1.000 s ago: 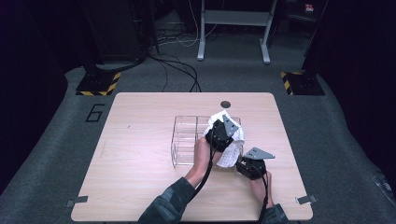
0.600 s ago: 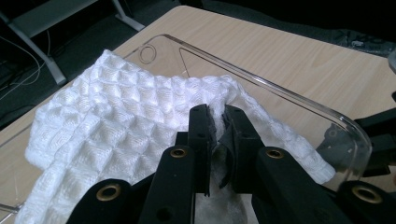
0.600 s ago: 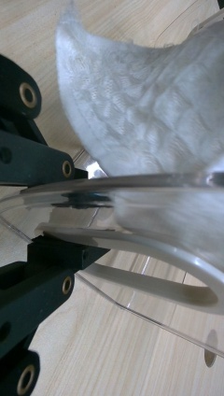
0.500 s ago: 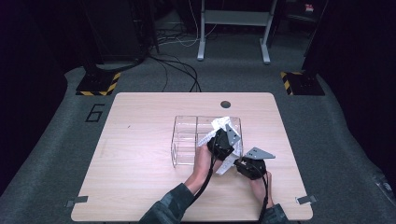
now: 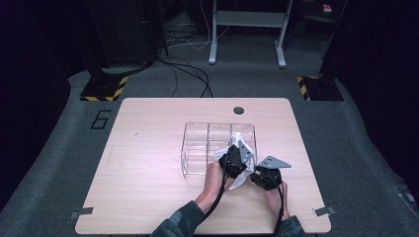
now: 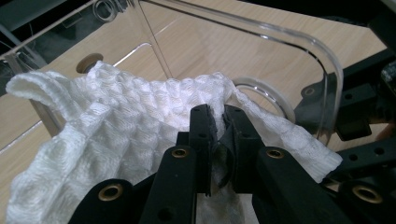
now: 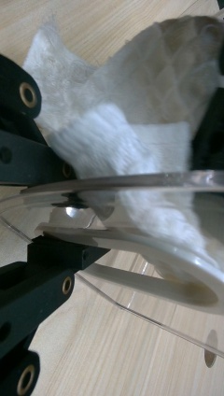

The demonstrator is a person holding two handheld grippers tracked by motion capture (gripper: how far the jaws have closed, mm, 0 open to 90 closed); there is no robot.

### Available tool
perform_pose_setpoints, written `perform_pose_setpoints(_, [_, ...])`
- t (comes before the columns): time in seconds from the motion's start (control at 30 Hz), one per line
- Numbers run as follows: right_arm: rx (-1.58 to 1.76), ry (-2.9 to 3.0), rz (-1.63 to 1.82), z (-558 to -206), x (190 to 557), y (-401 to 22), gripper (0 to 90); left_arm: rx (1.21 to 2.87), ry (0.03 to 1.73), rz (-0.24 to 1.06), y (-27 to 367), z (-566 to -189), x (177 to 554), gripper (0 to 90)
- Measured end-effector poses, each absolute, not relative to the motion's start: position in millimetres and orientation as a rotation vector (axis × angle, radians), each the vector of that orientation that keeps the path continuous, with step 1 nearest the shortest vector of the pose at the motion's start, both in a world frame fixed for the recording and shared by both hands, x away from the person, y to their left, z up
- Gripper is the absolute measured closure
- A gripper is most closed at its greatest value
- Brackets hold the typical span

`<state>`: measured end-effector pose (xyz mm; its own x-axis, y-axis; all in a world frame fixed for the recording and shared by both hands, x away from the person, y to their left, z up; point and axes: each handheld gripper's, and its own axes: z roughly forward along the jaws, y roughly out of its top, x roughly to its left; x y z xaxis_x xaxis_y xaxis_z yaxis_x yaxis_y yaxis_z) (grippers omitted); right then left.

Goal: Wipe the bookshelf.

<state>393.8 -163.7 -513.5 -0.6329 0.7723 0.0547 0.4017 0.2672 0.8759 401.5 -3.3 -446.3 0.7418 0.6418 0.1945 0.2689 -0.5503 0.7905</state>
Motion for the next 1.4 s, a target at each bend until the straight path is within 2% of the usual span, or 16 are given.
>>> perform_pose_setpoints(0.43, [1.064,2.161,1.318,-513,394,-164,75.8,2.187,0.670,0.599,0,-466,396,82.4])
perform_pose_setpoints(0.9, [1.059,2.169,1.317,-513,393,-164,75.3,2.151,0.721,0.585,7,-477,393,82.5])
perform_pose_setpoints(1.07, [1.046,2.170,1.322,-512,391,-165,74.2,2.154,0.731,0.588,7,-478,392,82.5])
perform_pose_setpoints(1.17, [1.048,2.154,1.330,-511,390,-168,70.3,2.158,0.728,0.602,7,-479,393,82.5])
perform_pose_setpoints(1.4, [1.031,2.156,1.309,-511,386,-171,70.3,2.167,0.726,0.607,4,-482,393,82.5])
